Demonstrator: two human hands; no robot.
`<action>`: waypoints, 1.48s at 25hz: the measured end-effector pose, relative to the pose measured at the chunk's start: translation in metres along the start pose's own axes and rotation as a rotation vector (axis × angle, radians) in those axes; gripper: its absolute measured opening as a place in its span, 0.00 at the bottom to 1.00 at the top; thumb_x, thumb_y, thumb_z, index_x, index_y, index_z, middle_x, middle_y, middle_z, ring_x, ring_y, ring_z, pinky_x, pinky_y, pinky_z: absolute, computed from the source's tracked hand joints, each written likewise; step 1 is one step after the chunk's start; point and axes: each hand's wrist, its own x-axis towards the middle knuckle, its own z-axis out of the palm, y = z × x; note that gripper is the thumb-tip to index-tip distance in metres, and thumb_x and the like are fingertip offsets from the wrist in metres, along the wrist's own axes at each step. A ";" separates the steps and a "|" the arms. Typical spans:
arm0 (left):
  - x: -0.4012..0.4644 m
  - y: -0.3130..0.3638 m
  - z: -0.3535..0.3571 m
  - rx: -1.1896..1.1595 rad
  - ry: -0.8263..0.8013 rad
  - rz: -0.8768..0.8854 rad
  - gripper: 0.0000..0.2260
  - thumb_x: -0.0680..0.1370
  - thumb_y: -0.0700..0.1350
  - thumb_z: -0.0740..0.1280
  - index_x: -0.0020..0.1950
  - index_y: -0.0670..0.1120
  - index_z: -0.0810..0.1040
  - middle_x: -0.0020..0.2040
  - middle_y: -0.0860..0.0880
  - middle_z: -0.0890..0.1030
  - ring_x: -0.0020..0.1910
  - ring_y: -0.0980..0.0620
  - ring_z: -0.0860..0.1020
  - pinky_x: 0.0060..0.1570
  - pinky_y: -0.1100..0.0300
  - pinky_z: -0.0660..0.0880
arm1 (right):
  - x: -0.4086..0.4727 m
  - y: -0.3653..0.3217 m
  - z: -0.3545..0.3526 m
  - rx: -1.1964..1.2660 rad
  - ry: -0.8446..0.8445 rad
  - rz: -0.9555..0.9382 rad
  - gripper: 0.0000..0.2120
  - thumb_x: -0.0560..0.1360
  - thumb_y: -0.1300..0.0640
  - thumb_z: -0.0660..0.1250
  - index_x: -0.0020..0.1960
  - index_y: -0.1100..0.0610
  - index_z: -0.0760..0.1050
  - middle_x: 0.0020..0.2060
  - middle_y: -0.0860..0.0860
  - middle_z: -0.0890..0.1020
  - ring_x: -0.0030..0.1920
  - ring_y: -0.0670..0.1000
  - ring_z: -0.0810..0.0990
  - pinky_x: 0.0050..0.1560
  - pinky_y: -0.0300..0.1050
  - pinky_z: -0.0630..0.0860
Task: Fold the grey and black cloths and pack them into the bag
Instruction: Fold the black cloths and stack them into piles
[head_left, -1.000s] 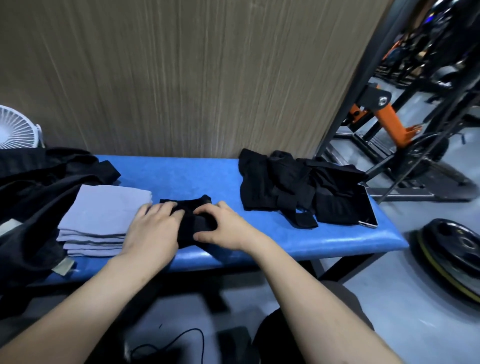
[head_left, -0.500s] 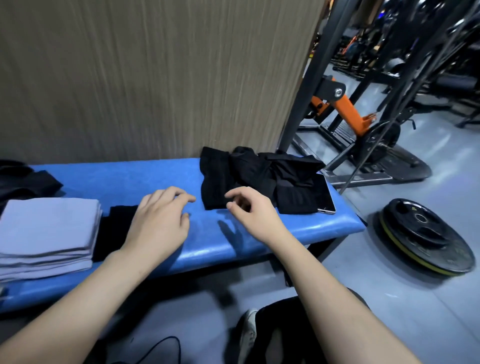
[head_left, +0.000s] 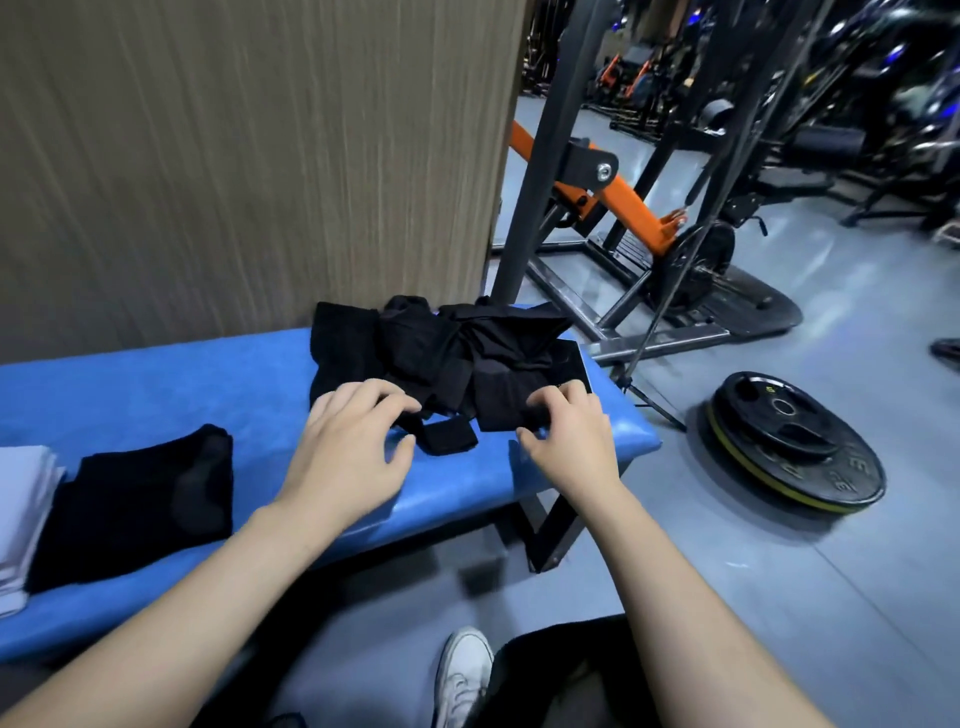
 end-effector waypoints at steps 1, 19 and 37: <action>0.006 0.005 0.005 0.007 -0.002 0.016 0.15 0.73 0.51 0.64 0.58 0.53 0.80 0.55 0.57 0.77 0.58 0.50 0.73 0.60 0.57 0.64 | 0.001 0.003 0.002 0.000 0.003 0.007 0.17 0.73 0.47 0.72 0.59 0.50 0.76 0.56 0.50 0.73 0.56 0.55 0.72 0.57 0.49 0.71; 0.089 0.045 0.071 -0.091 -0.262 -0.054 0.20 0.79 0.54 0.63 0.72 0.59 0.70 0.65 0.53 0.75 0.67 0.49 0.68 0.69 0.54 0.58 | 0.024 0.008 0.029 -0.190 0.124 -0.252 0.10 0.67 0.47 0.77 0.45 0.49 0.81 0.43 0.47 0.78 0.44 0.54 0.75 0.45 0.49 0.66; 0.089 0.070 0.053 -1.289 -0.360 -0.606 0.09 0.84 0.47 0.60 0.52 0.51 0.80 0.49 0.51 0.83 0.46 0.52 0.80 0.42 0.60 0.75 | -0.029 0.010 -0.033 0.732 0.069 -0.122 0.19 0.64 0.69 0.58 0.51 0.53 0.71 0.52 0.46 0.77 0.58 0.46 0.76 0.61 0.38 0.70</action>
